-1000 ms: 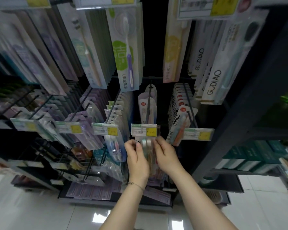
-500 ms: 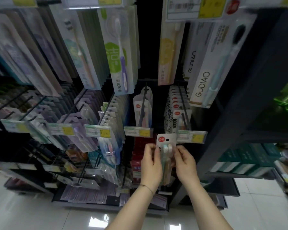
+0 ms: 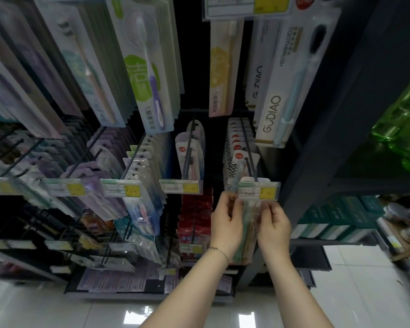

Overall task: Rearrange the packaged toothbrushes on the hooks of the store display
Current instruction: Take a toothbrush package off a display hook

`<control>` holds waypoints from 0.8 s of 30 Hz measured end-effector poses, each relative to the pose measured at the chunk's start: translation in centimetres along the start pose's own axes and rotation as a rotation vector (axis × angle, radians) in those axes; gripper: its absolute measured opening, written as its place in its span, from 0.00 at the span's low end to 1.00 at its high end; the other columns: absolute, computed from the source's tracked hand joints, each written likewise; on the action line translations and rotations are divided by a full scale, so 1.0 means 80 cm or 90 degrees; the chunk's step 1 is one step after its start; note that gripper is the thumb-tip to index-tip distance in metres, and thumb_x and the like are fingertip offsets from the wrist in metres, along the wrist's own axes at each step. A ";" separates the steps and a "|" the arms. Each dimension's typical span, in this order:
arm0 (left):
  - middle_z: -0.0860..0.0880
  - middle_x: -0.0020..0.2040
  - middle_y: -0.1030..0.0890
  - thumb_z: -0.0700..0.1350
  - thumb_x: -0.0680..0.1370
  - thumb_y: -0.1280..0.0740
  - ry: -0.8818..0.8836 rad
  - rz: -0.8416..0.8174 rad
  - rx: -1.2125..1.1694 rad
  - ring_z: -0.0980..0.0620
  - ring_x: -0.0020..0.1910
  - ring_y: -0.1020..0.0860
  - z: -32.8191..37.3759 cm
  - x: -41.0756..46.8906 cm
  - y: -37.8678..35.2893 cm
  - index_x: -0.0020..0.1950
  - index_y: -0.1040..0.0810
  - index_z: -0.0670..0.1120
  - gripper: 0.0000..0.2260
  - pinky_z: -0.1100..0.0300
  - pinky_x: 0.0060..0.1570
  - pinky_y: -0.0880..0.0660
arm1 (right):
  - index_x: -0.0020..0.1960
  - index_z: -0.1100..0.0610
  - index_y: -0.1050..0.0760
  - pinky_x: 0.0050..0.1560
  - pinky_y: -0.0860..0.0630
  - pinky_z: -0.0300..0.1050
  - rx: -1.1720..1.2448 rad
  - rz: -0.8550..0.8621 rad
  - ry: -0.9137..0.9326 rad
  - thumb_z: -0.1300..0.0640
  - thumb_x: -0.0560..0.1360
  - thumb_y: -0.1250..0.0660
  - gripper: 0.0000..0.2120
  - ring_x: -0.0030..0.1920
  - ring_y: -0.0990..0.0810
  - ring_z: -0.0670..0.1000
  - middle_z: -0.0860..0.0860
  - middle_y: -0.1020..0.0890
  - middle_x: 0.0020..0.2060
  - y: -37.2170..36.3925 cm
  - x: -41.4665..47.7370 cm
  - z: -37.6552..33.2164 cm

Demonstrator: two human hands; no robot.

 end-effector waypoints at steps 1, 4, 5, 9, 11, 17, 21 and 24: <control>0.52 0.44 0.19 0.43 0.83 0.38 0.003 0.003 -0.002 0.52 0.46 0.19 0.000 0.002 -0.001 0.50 0.25 0.49 0.04 0.54 0.49 0.22 | 0.48 0.48 0.21 0.49 0.21 0.55 -0.007 0.002 0.000 0.60 0.82 0.41 0.12 0.44 0.18 0.48 0.45 0.16 0.40 0.001 0.003 -0.002; 0.50 0.44 0.18 0.42 0.83 0.38 0.012 0.003 -0.012 0.49 0.47 0.19 -0.002 0.007 -0.002 0.49 0.25 0.49 0.04 0.50 0.50 0.22 | 0.46 0.49 0.22 0.46 0.22 0.52 -0.022 0.006 0.008 0.60 0.82 0.41 0.12 0.39 0.21 0.45 0.45 0.17 0.37 0.003 0.007 -0.011; 0.50 0.45 0.18 0.42 0.83 0.38 0.013 0.001 -0.013 0.49 0.47 0.19 -0.002 0.008 -0.003 0.49 0.25 0.49 0.04 0.50 0.50 0.22 | 0.46 0.49 0.22 0.47 0.22 0.52 -0.024 0.005 0.006 0.61 0.82 0.41 0.13 0.39 0.21 0.44 0.45 0.17 0.37 0.003 0.008 -0.012; 0.51 0.46 0.18 0.41 0.82 0.37 0.004 -0.008 -0.026 0.53 0.48 0.19 0.003 0.008 -0.004 0.51 0.25 0.48 0.03 0.54 0.51 0.21 | 0.46 0.47 0.22 0.49 0.22 0.52 -0.036 -0.002 -0.005 0.61 0.81 0.41 0.13 0.42 0.19 0.45 0.44 0.17 0.39 0.003 0.011 -0.009; 0.54 0.49 0.17 0.40 0.81 0.35 -0.001 -0.026 -0.046 0.57 0.51 0.19 0.005 0.013 -0.004 0.53 0.23 0.49 0.05 0.61 0.53 0.21 | 0.47 0.47 0.21 0.49 0.22 0.53 -0.040 -0.003 -0.005 0.60 0.81 0.41 0.13 0.43 0.19 0.46 0.44 0.17 0.39 0.004 0.012 -0.007; 0.50 0.50 0.16 0.31 0.75 0.30 0.038 -0.107 -0.136 0.63 0.48 0.18 0.017 0.049 -0.005 0.56 0.20 0.44 0.13 0.66 0.50 0.22 | 0.50 0.46 0.20 0.50 0.22 0.47 -0.069 -0.013 0.004 0.59 0.82 0.40 0.12 0.44 0.20 0.39 0.40 0.16 0.41 0.008 0.015 -0.010; 0.54 0.44 0.15 0.31 0.74 0.28 0.048 -0.194 -0.122 0.59 0.45 0.18 0.023 0.069 -0.019 0.53 0.17 0.46 0.13 0.60 0.46 0.21 | 0.47 0.42 0.23 0.45 0.26 0.40 -0.096 -0.020 0.018 0.61 0.81 0.40 0.15 0.44 0.21 0.35 0.38 0.17 0.40 0.008 0.014 -0.017; 0.55 0.41 0.15 0.30 0.73 0.28 0.009 -0.222 -0.090 0.59 0.44 0.18 0.030 0.078 -0.025 0.54 0.17 0.41 0.12 0.61 0.46 0.20 | 0.48 0.42 0.24 0.44 0.26 0.39 -0.122 -0.016 0.040 0.62 0.81 0.40 0.15 0.44 0.22 0.34 0.39 0.18 0.40 0.010 0.013 -0.024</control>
Point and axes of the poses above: each hand's wrist, its own x-axis towards the middle knuckle, its own y-axis out of the back of the hand, z = x × y, the point moved 9 cm from there along x, towards the middle knuckle
